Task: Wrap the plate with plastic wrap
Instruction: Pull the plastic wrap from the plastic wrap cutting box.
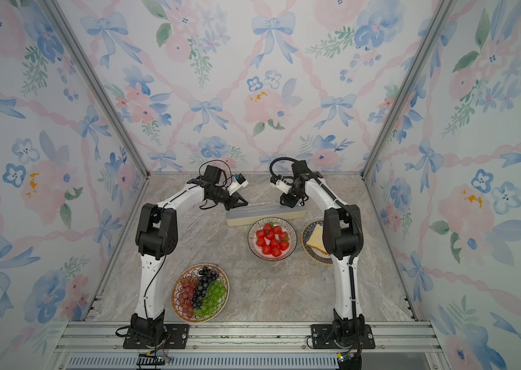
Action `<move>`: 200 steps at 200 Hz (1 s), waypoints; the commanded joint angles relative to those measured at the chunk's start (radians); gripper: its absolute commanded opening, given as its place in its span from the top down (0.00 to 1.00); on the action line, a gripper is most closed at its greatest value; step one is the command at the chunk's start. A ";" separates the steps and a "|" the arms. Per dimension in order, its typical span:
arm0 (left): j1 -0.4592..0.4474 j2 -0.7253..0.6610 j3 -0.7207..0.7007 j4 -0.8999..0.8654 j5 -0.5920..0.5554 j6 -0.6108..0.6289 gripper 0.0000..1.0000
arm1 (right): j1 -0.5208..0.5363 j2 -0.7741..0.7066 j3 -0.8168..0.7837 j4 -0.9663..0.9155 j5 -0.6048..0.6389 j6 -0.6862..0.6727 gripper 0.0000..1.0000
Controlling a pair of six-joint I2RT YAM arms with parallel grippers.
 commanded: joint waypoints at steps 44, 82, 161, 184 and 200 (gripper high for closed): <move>-0.001 -0.058 0.025 -0.004 0.000 -0.004 1.00 | -0.051 0.070 -0.006 -0.229 0.100 -0.059 0.68; -0.002 -0.056 0.036 -0.004 -0.006 -0.010 1.00 | -0.057 0.069 0.001 -0.250 0.093 -0.065 0.87; -0.002 -0.110 0.045 -0.004 0.005 -0.023 1.00 | -0.058 -0.264 -0.254 0.169 0.000 0.067 1.00; -0.003 -0.127 0.052 -0.004 0.015 -0.032 1.00 | -0.057 -0.326 -0.301 0.245 -0.003 0.097 1.00; -0.005 -0.139 0.060 -0.004 0.019 -0.038 1.00 | -0.057 -0.339 -0.297 0.245 0.000 0.099 1.00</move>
